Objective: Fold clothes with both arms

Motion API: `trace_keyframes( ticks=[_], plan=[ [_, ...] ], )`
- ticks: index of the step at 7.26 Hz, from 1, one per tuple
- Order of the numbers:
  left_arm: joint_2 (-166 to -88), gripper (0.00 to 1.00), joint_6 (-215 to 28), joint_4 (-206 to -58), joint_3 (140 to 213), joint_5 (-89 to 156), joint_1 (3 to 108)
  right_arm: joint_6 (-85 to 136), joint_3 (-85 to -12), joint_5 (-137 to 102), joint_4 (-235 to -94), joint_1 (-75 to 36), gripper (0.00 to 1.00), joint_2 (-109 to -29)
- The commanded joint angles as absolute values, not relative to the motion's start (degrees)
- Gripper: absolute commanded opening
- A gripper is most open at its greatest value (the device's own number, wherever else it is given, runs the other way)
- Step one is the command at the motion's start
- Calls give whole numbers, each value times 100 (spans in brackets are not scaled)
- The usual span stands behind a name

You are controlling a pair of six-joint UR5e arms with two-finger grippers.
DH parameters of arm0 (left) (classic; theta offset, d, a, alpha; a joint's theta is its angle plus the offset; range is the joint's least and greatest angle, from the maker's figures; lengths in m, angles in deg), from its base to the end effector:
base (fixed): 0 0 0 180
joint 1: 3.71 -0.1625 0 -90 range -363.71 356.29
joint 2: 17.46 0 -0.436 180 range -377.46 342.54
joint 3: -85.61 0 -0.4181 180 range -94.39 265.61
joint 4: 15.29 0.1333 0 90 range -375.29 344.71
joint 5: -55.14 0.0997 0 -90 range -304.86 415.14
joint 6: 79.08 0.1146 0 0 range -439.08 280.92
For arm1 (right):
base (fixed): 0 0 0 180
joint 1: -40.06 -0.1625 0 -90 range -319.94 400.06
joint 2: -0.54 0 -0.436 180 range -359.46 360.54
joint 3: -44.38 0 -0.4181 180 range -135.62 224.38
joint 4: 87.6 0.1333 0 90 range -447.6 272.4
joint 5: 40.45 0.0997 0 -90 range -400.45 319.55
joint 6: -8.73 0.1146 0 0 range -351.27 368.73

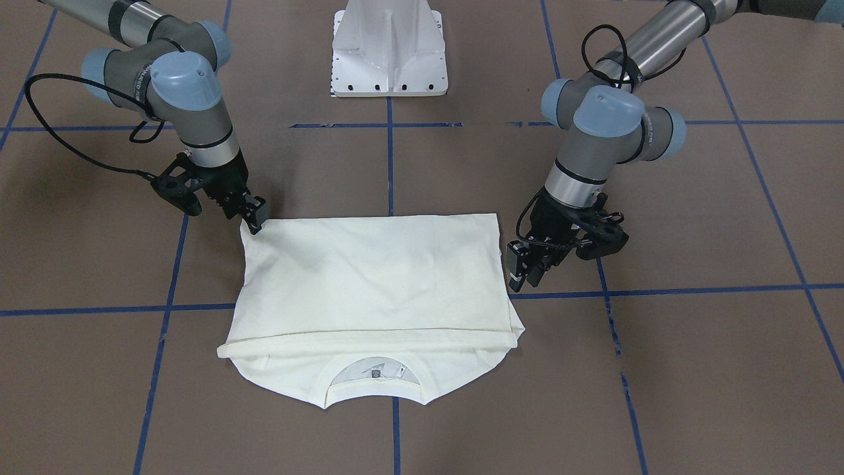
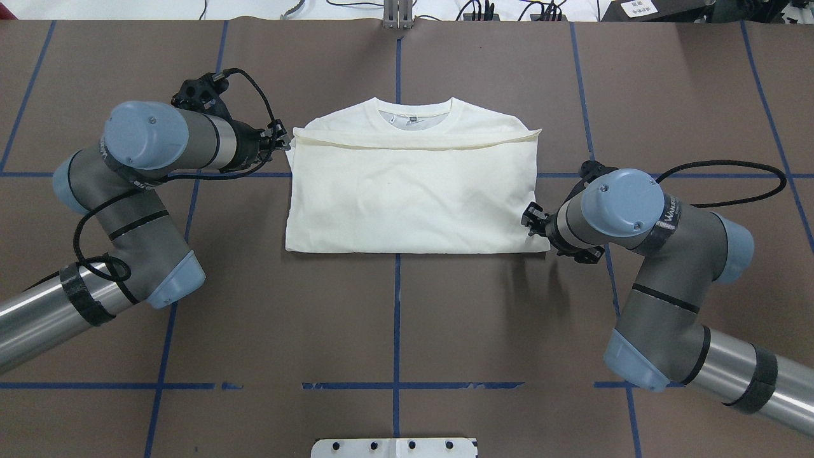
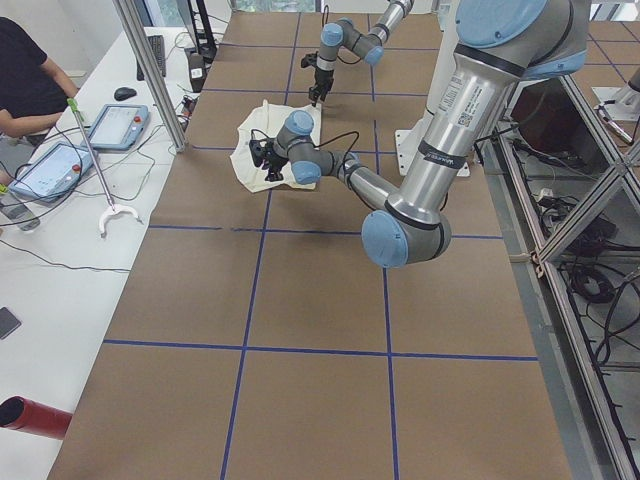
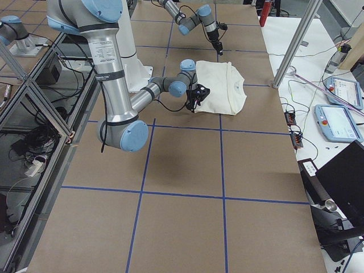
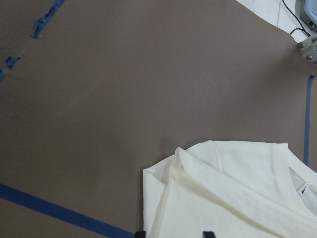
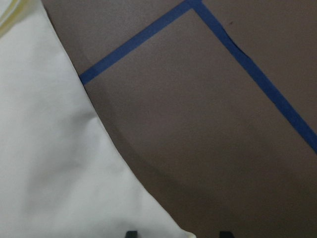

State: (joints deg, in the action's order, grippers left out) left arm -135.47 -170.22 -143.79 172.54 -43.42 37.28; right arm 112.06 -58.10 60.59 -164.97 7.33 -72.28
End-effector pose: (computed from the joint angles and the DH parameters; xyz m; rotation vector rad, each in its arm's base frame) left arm 0.4746 -0.5664 0.3326 0.2547 1.1014 -0.5742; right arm -0.4795 -0.4405 0.3883 -0.0585 -0.7724 0.6933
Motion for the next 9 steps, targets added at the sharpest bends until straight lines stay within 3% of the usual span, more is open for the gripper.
trace_keyframes(
  ticks=[1, 5, 7, 9],
  plan=[
    [-13480, 48, -17022, -14379, 17244, -4312, 3725, 11368, -5723, 6027, -16495, 702, 0, -7162],
    [-13471, 48, -17013, -14379, 17253, -4312, 3725, 11403, -5835, 6097, -16495, 429, 0, -7022],
    [-13480, 48, -17031, -14387, 17332, -4364, 3716, 11411, -7130, 6586, -16565, 551, 0, -7834],
    [-13480, 48, -17083, -14379, 17507, -4382, 3681, 11534, -8660, 7753, -16548, 1416, 0, -9134]
  ],
)
